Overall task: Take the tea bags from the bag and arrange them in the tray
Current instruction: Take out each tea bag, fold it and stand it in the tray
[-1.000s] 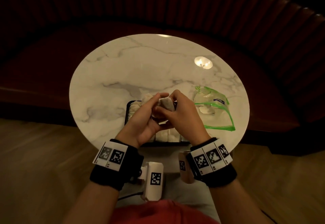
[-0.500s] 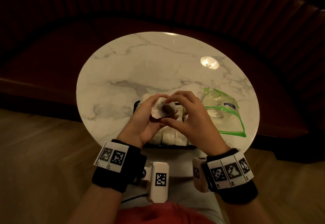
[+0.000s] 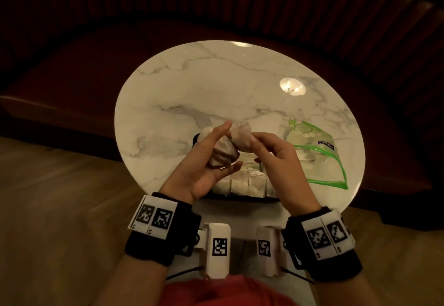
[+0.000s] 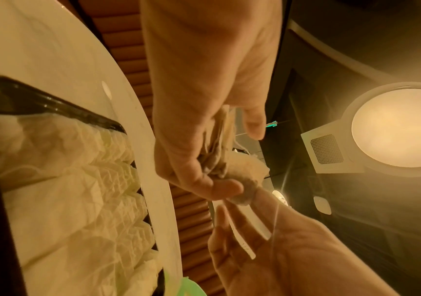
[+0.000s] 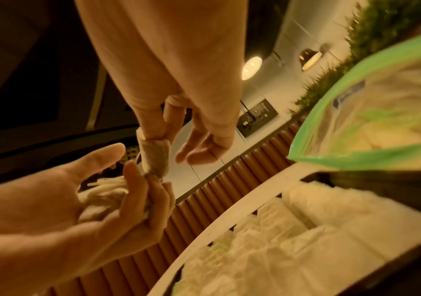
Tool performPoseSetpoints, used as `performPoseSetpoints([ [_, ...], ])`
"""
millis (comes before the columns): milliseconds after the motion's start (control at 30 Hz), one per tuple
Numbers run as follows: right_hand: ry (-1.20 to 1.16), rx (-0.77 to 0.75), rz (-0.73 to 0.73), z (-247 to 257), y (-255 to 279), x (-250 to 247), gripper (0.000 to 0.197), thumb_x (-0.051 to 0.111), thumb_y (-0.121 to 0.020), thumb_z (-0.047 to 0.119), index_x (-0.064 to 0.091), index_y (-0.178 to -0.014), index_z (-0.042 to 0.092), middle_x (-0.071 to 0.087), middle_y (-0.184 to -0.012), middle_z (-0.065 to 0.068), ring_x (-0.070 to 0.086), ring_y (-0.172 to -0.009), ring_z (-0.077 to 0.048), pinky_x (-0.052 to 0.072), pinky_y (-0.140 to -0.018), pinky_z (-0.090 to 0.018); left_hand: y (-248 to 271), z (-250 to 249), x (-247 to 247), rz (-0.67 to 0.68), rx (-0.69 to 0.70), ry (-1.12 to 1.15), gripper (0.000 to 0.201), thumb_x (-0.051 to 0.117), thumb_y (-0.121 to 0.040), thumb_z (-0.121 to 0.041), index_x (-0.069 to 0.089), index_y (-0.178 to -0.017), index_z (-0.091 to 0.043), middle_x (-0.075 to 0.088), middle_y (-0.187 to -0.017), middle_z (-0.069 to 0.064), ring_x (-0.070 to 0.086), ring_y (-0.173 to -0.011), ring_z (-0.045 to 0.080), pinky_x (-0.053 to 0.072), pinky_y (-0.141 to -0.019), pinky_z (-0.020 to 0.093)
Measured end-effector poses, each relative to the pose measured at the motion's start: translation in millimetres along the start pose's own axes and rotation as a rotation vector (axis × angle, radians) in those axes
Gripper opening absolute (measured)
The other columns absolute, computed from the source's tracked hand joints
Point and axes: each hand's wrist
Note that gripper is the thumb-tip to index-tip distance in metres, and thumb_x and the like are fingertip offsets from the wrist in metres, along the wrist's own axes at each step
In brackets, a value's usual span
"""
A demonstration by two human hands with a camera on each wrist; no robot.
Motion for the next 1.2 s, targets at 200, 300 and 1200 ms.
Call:
performPoseSetpoints([
  [200, -0.171, 0.144, 0.061, -5, -1, 3, 0.026, 0.047, -0.101, 0.02, 0.069, -0.109, 0.007, 0.072, -0.098, -0.009, 0.062, -0.083, -0.01, 0.048, -0.072, -0.023, 3, -1, -4, 0.008, 0.141, -0.184, 0.006, 0.067, -0.088, -0.017, 0.065, -0.094, -0.017, 0.067, -0.076, 0.001, 0.064, -0.07, 0.011, 0.057, -0.065, 0.027],
  [300, -0.188, 0.201, 0.062, -2, 0, 1, 0.038, 0.044, -0.1, 0.039, 0.07, -0.109, 0.014, 0.073, -0.105, -0.006, 0.067, -0.095, -0.017, 0.049, -0.079, -0.028, 2, -2, -8, -0.006, 0.222, -0.331, 0.005, 0.067, -0.089, -0.012, 0.065, -0.093, -0.014, 0.066, -0.077, 0.002, 0.064, -0.072, 0.013, 0.056, -0.064, 0.026],
  [1200, -0.37, 0.157, 0.089, -2, 2, -6, 0.014, 0.057, -0.094, 0.01, 0.066, -0.101, 0.001, 0.072, -0.092, -0.016, 0.07, -0.087, -0.024, 0.057, -0.078, -0.027, 11, -3, -22, -0.035, 0.351, -0.638, 0.005, 0.072, -0.087, -0.019, 0.072, -0.091, -0.019, 0.067, -0.071, -0.006, 0.061, -0.068, 0.007, 0.049, -0.056, 0.023],
])
Point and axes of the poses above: each hand's wrist, its own y-axis away from the middle knuckle, its own x-axis out of the palm, z = x × y
